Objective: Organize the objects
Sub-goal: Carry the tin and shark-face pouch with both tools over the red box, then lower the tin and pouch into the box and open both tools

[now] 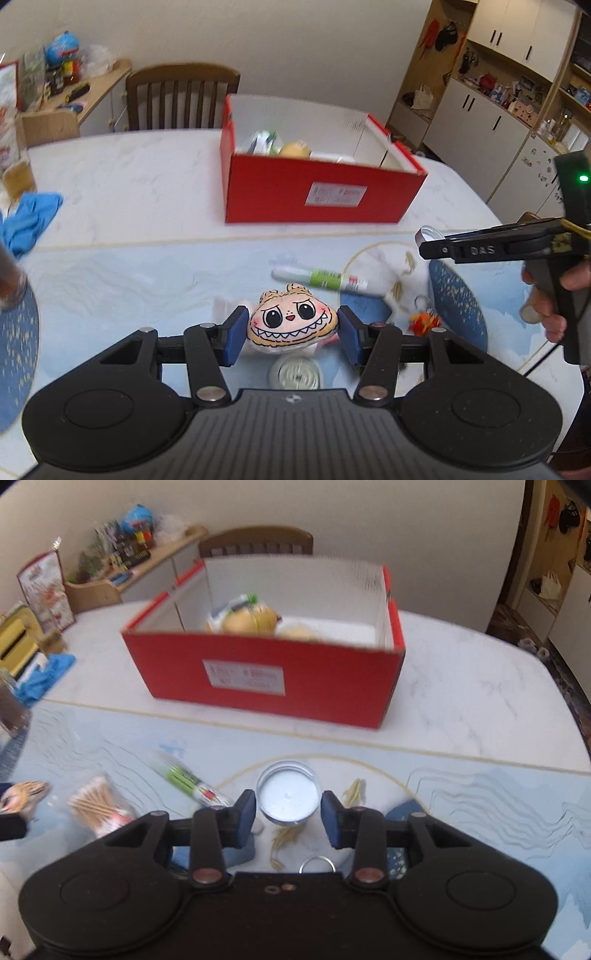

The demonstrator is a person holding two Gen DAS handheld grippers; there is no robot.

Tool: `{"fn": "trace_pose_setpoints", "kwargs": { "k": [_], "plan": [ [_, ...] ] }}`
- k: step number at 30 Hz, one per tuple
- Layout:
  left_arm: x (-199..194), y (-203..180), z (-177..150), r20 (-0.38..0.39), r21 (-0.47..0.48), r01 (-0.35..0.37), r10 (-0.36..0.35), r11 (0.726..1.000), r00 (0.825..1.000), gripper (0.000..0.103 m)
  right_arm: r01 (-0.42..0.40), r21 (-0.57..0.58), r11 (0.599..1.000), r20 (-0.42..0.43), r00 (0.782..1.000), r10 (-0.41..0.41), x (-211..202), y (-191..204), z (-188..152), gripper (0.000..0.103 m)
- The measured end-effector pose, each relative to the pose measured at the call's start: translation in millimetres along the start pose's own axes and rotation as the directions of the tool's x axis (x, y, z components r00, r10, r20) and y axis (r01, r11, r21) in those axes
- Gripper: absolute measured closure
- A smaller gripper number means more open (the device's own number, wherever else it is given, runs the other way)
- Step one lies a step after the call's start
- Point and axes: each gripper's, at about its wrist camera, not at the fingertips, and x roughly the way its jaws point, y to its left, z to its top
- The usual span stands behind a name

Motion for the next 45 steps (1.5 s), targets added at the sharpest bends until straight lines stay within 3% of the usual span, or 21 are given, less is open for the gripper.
{"fn": "trace_pose_setpoints", "kwargs": {
  "k": [9,17,27,45],
  "plan": [
    [1,-23,57,0.092,0.097,0.017,-0.026,0.995,0.995,0.052,-0.023,-0.04,0.999,0.083,0.996,0.026,-40,-5,36,0.065],
    [21,-43,100,0.154,0.192,-0.014,-0.016,0.981,0.988,0.052,-0.015,-0.052,0.999,0.134,0.991,0.022,-46,-13,63,0.065],
    [77,-48,141,0.118,0.241,-0.06,0.033,0.969,0.993,0.052,0.0,-0.086,0.996,0.14,0.99,0.013,-17,-8,97,0.065],
    [173,-21,220,0.026,0.21,-0.127,0.125,0.969,0.992,0.052,0.035,-0.096,0.995,0.086,0.996,-0.027,65,-20,145,0.065]
  ]
}}
